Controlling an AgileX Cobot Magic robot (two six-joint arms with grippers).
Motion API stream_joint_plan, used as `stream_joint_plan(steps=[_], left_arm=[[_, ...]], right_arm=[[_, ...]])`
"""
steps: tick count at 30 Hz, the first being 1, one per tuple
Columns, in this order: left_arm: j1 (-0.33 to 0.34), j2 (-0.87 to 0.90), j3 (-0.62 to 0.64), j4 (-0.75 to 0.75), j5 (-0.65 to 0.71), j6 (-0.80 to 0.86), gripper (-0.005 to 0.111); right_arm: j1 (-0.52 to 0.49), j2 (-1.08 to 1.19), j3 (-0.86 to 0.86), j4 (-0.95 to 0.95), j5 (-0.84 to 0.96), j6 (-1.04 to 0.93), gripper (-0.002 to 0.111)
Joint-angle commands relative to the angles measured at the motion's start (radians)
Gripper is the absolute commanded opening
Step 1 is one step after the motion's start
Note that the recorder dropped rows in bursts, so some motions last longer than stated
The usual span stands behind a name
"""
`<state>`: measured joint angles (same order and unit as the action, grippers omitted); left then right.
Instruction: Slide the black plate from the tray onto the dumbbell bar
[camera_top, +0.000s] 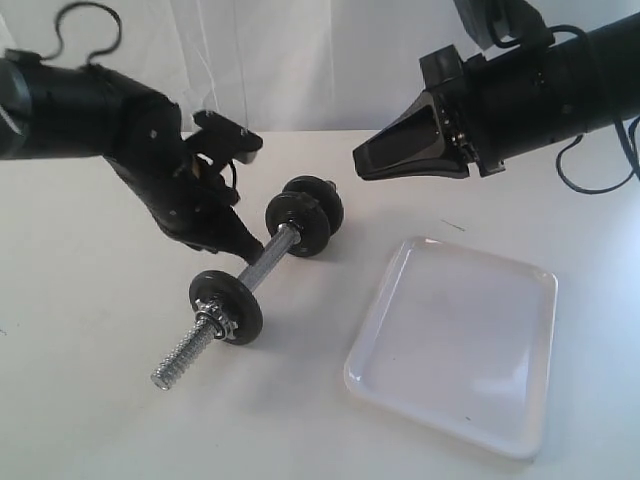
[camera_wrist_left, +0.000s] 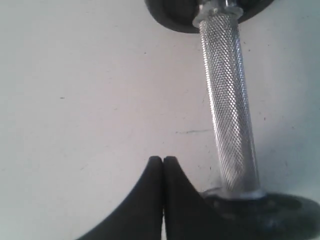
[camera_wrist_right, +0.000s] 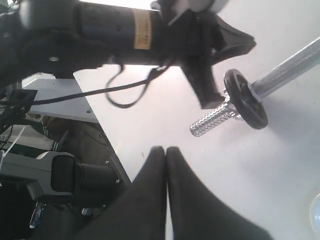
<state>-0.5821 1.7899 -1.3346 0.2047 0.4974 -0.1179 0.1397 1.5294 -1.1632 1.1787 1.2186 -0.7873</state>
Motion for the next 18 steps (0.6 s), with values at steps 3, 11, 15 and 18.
stream_joint_plan(steps=[3, 11, 15, 18], left_arm=[[-0.007, -0.454, 0.170, 0.020, 0.080, -0.099, 0.000], [-0.007, -1.068, 0.514, -0.018, 0.073, -0.246, 0.000], [-0.007, -1.119, 0.553, -0.020, 0.071, -0.249, 0.000], [-0.007, -1.118, 0.553, -0.020, 0.072, -0.249, 0.000]], right_arm=[[0.001, -0.245, 0.000, -0.026, 0.003, -0.046, 0.000], [0.001, -0.746, 0.001, -0.534, -0.127, 0.325, 0.000], [0.001, -0.858, 0.001, -0.571, -0.204, 0.351, 0.000], [0.001, -0.893, 0.001, -0.569, -0.197, 0.351, 0.000]])
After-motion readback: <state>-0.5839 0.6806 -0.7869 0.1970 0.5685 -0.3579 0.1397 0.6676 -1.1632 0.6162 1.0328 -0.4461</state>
